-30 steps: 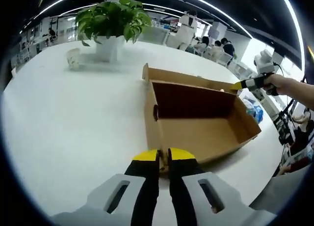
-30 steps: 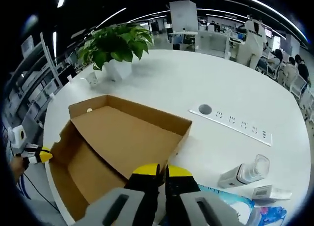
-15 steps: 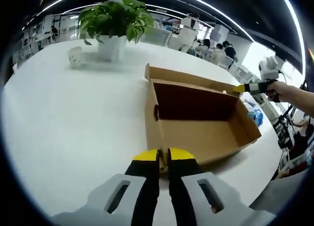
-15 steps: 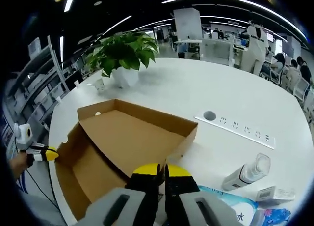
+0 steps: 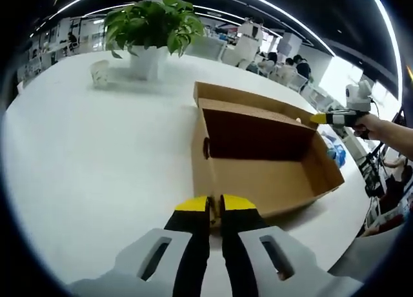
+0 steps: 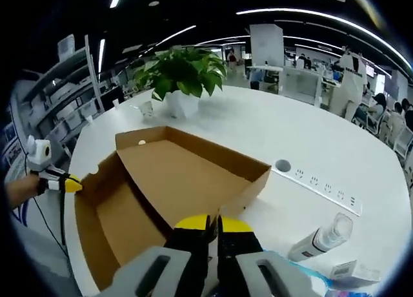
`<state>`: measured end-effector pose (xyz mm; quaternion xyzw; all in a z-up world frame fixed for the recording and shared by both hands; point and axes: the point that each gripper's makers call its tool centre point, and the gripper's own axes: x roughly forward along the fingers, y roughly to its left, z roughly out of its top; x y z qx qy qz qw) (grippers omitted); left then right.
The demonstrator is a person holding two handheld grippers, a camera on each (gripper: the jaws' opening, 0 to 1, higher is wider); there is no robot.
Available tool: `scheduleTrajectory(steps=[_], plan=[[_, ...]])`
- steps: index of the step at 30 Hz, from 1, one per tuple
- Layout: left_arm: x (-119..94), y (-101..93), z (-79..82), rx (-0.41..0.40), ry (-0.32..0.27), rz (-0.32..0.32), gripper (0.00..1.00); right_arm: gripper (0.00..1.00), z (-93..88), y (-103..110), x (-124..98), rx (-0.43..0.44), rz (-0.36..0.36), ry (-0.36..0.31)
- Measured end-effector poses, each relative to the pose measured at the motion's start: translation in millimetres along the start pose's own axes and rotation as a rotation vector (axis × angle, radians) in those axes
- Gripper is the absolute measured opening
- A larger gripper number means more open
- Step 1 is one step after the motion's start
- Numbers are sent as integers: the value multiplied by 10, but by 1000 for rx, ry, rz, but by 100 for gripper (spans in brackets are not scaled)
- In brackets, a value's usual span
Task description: Operate the shoe box by opening the lid, removing the specified soft item, and placing it in the target area until the item is outside and the box remains undamaged.
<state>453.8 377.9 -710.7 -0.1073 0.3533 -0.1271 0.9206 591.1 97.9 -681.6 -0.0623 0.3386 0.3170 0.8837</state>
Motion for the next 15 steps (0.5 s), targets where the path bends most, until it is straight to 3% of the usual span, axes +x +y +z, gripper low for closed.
scheduleTrajectory(steps=[15], plan=[[1, -2, -2, -2, 8, 4, 2, 0, 48, 63, -66, -155, -12, -77]])
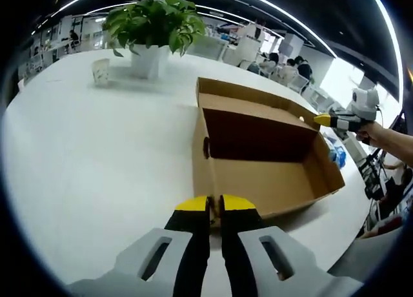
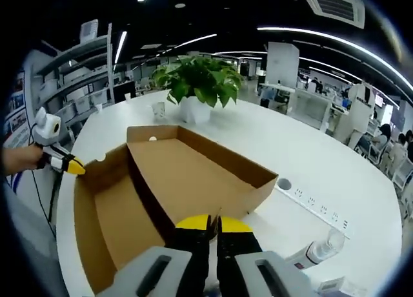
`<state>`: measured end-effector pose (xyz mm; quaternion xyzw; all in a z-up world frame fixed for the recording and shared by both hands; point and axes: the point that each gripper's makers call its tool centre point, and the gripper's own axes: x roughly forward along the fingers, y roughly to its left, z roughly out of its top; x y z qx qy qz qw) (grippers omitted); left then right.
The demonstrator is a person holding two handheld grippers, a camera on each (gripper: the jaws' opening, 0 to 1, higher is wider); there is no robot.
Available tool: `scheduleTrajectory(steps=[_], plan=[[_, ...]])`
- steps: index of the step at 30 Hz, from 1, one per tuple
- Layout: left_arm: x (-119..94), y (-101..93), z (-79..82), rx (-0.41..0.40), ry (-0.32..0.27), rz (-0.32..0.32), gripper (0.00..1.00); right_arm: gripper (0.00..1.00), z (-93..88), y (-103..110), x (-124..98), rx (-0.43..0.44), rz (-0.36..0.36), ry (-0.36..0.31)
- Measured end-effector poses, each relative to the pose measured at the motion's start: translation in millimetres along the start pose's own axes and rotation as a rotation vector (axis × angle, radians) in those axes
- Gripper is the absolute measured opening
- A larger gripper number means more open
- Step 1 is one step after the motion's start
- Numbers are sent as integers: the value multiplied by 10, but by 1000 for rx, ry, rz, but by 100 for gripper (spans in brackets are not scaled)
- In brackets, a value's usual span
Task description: Operate the shoe box by opening the lid, removing the specified soft item, and placing it in the target area until the item is outside and the box remains undamaged.
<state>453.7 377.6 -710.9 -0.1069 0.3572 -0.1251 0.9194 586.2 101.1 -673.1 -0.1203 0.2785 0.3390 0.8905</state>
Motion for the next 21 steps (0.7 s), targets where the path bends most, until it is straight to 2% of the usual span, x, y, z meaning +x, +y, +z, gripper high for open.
scheduleTrajectory(steps=[3, 11, 21], plan=[[1, 0, 0, -7, -3, -2, 2, 0, 9, -7, -2, -8, -10, -16], [12, 1, 2, -20, -6, -6, 2, 0, 78, -39, -23, -95, -3, -64], [17, 7, 9, -29, -7, -6, 2, 0, 118, 26, -93, -190, 22, -100]])
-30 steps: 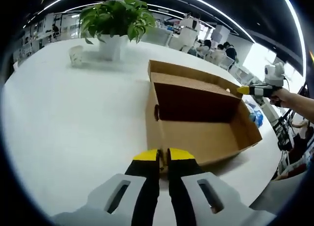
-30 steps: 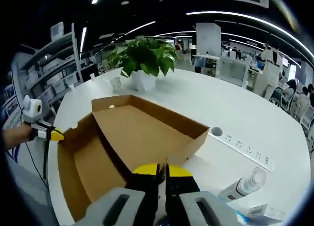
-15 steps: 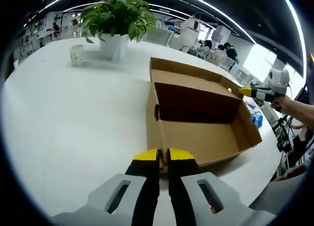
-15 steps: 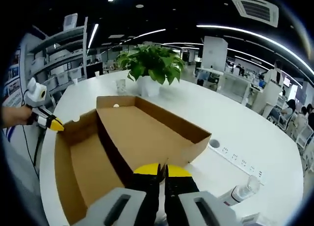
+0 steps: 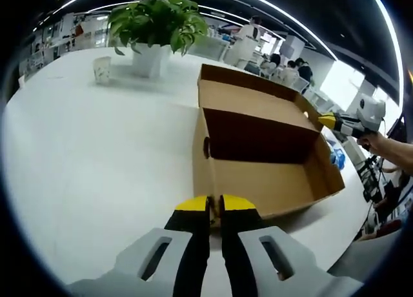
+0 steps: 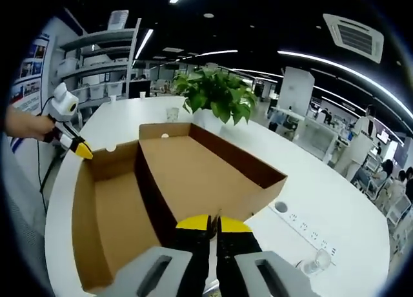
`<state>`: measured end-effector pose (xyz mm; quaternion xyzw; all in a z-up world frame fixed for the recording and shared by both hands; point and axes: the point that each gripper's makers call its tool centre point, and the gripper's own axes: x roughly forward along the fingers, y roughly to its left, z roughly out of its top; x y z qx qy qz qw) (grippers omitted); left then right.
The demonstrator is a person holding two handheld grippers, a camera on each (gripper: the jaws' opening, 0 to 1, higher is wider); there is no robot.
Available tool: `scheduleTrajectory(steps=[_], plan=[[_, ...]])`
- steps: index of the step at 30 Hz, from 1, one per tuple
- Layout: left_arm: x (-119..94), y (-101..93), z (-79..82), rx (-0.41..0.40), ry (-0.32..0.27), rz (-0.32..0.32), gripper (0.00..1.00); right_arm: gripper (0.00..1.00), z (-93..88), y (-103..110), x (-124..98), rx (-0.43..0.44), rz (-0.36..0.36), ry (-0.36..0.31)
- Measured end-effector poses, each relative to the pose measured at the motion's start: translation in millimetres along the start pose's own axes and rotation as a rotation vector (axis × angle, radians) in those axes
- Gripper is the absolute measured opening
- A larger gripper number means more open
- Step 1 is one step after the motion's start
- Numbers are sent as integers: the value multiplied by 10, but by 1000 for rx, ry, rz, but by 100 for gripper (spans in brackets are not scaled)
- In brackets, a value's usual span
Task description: Operate the shoe box by opening the lid, removing the specified soft item, and placing it in the target area until the item is outside and the box remains undamaged.
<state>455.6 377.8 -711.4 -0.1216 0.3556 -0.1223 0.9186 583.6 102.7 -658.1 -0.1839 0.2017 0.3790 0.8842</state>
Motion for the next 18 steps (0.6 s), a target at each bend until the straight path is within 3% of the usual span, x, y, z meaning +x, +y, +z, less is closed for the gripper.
scheduleTrajectory(steps=[10, 18], plan=[[-3, 8, 2, -8, -5, 3, 2, 0, 44, 45, -41, -56, 22, -16], [-7, 21, 5, -20, -9, 6, 2, 0, 12, 105, -114, -149, 53, -10]])
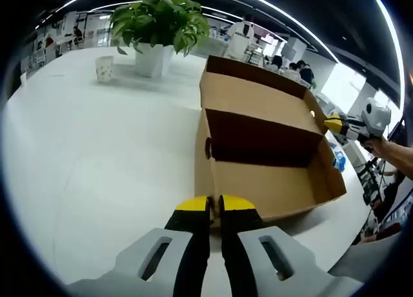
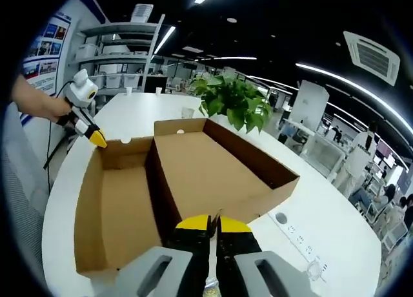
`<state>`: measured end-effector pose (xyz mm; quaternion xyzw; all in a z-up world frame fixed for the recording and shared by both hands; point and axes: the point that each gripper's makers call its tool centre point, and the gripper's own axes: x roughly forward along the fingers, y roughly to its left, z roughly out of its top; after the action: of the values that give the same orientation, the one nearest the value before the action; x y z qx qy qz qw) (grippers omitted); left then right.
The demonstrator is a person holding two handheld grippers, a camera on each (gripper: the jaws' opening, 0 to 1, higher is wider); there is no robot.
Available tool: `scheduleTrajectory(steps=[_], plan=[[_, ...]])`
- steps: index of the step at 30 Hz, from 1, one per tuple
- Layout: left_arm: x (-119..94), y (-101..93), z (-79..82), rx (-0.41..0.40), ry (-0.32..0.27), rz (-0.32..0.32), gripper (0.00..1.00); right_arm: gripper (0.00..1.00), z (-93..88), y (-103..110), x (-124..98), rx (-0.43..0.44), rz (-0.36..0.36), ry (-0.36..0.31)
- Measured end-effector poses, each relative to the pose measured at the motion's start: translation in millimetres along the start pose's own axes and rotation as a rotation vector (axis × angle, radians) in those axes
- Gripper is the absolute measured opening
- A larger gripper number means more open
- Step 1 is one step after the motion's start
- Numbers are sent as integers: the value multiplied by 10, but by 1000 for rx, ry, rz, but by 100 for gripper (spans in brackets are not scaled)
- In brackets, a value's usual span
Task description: Operate the shoe box by opening the lid, removing the specified soft item, and placing it in the target area until the item is outside and the box remains undamaged.
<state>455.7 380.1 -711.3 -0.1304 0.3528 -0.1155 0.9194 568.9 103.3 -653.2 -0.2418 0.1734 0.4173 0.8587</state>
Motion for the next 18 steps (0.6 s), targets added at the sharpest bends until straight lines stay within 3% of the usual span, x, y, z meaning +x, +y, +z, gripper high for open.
scheduleTrajectory(steps=[3, 18], plan=[[4, -5, 5, 14, 1, 11, 1, 0, -31, 60, -31, -34, 14, 8], [4, 20, 17, 34, 1, 29, 1, 0, -104, 129, -95, -16, 16, 11]])
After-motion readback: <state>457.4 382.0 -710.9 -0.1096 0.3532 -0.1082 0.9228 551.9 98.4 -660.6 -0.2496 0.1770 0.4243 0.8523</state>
